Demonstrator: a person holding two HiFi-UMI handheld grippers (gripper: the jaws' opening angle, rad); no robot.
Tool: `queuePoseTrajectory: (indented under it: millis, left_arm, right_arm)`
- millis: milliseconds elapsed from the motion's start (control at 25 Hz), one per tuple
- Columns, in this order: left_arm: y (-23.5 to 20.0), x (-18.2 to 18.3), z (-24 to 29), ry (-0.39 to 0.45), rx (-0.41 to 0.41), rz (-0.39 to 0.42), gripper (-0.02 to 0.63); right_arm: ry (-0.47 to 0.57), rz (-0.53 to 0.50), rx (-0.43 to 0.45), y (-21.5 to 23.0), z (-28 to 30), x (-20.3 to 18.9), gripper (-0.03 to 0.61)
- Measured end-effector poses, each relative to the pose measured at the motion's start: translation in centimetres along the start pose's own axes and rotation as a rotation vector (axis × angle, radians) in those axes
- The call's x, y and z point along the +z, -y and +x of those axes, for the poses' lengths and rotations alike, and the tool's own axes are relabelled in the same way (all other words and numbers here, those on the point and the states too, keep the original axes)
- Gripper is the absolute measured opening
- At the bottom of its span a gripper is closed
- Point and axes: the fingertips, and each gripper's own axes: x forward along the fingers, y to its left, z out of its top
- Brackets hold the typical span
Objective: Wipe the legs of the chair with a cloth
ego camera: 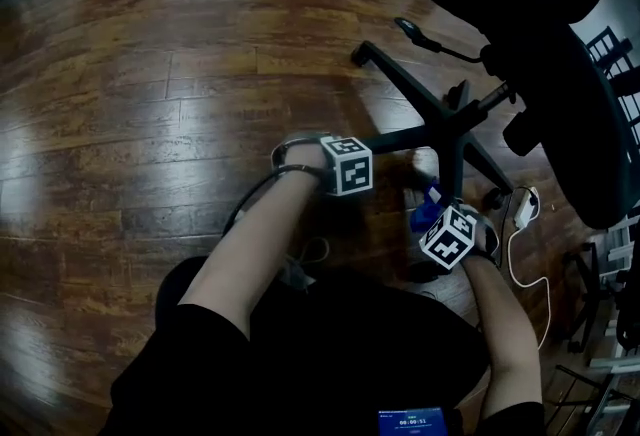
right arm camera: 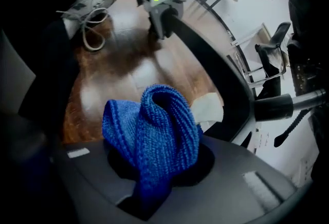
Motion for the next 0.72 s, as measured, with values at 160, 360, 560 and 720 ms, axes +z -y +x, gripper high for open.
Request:
queuePoseTrajectory:
  millis: [160,360,560,720]
  left_arm:
    - [0.2,0.2,-0.1,-0.008,-0.006,0.005,0.072]
    - [0.1,0.2,-0.1,-0.008,-0.011,0.011,0.072]
    - [0.2,0.1,-0.1,-0.008,-0.013,0.011,0.072]
    - [0.1,-0.1,0.1,-0.007,-0.012,0.010,0.072]
  right_arm:
    - [0.045,0.105,-0.135,9.0,1.1,3.2,0.081]
    - [0.077,0.153,-0.226,12.3,0.9,4.6,0.083]
    - [0.032,0.127,-0.143,6.5,0.2,2.5,0.083]
    - [-0.003,0.054,-0.004,-2.4,-1.1,-0.5,0.083]
